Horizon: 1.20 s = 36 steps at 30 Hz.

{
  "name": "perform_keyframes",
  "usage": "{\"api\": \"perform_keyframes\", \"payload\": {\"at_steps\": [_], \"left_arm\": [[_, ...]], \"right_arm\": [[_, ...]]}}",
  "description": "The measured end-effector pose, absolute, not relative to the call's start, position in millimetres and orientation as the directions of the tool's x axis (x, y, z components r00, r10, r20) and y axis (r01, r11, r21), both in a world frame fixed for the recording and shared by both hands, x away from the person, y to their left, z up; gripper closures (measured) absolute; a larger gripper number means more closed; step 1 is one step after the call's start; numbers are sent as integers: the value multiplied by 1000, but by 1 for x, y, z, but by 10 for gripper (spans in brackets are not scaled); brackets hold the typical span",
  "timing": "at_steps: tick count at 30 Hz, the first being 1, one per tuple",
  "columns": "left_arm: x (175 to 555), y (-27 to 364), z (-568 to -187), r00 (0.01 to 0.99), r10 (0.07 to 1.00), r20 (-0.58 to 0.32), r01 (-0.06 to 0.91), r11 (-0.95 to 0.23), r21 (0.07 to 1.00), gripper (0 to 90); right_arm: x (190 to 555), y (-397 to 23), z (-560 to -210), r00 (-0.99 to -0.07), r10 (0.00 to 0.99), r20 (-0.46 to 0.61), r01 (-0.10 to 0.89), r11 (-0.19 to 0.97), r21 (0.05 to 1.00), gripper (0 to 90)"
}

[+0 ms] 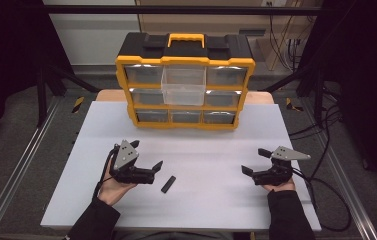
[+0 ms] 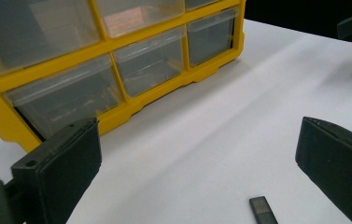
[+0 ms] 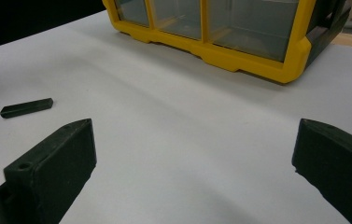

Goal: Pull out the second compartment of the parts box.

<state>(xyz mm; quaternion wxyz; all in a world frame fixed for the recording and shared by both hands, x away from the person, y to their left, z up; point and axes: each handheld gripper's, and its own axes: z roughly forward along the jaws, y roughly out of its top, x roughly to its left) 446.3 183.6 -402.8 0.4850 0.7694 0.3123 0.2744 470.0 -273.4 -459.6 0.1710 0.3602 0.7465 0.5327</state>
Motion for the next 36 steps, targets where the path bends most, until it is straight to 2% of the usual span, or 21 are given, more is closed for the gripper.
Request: {"api": "perform_keyframes", "payload": {"at_steps": [16,36], "left_arm": [[438,188,-419,675,735,70,247,-314,917,1],[434,173,-435,704,707,65,295,-375,879,0]], "right_arm": [[470,-272,-461,-687,716,123,355,183,917,4],[471,-271,-462,-690,714,123,358,188,915,4]]}}
